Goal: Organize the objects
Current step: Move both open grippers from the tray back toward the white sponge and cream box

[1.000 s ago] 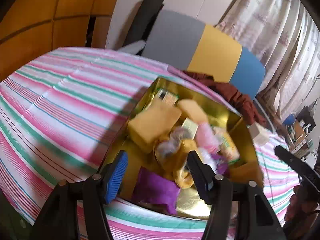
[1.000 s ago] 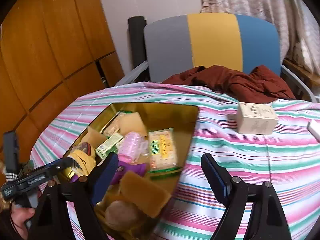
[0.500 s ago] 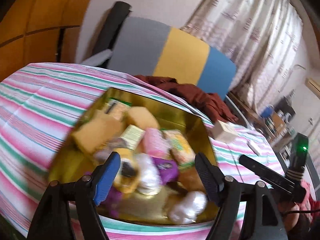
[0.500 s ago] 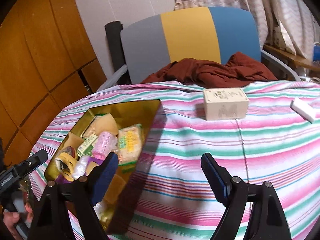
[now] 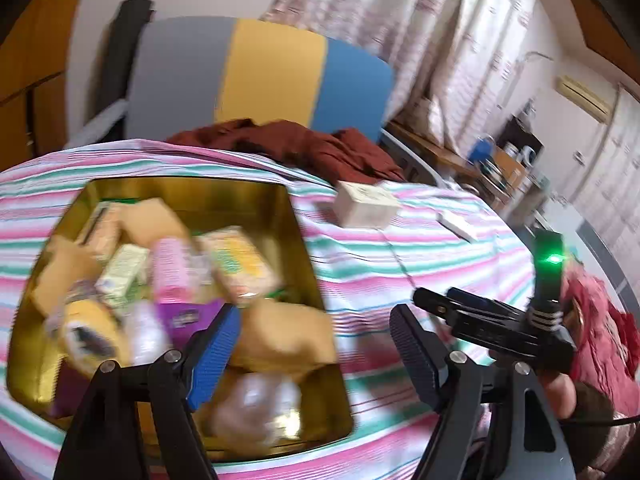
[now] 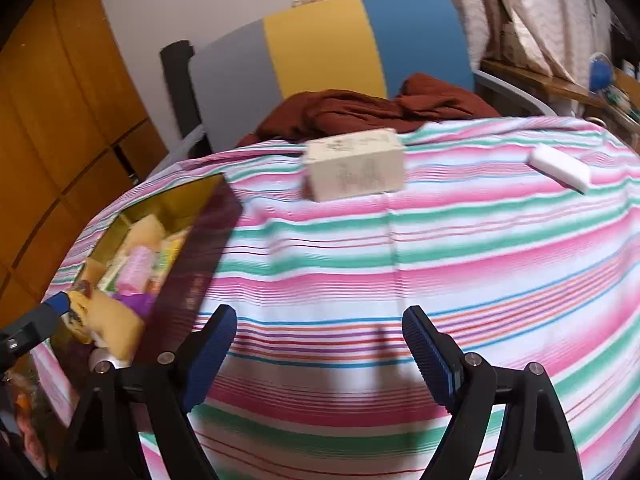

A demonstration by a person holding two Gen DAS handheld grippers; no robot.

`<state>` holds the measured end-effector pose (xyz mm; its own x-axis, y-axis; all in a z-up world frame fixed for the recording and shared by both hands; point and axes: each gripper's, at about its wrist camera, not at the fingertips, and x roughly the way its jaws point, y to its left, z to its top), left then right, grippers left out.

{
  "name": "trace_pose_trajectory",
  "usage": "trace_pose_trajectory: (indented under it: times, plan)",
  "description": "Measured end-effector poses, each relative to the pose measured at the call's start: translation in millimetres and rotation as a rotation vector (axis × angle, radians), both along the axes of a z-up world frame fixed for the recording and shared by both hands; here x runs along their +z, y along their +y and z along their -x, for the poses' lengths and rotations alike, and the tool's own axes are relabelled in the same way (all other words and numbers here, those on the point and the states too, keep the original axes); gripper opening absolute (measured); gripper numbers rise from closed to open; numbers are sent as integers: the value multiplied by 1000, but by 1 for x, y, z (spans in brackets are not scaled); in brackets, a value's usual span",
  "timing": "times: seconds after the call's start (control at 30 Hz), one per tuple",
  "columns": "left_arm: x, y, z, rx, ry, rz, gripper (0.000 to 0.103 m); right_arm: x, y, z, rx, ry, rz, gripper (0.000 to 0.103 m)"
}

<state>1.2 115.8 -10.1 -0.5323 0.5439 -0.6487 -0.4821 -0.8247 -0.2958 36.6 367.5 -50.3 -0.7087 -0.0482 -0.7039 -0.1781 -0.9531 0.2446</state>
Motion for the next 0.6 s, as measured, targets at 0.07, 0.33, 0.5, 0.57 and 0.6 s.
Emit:
trace_pose_trajectory:
  times: [0.07,0.33,0.5,0.57,0.6]
  plan:
    - [1,17,0,-44,-2,13,78,-5,13,-2,-22,-9,3,85]
    - [-7,91,4,-204,-52,70,78,-18,81,-9,-106,-34,-32,87]
    - [-24,126,6,-269,-124,86,78,-15,136,-2,-142,-43,-125,94]
    - [-31,136,6,-290,-145,93,78,-13,163,5,-159,-52,-172,95]
    - [-34,140,6,-296,-158,93,78,-12,175,9,-168,-55,-188,95]
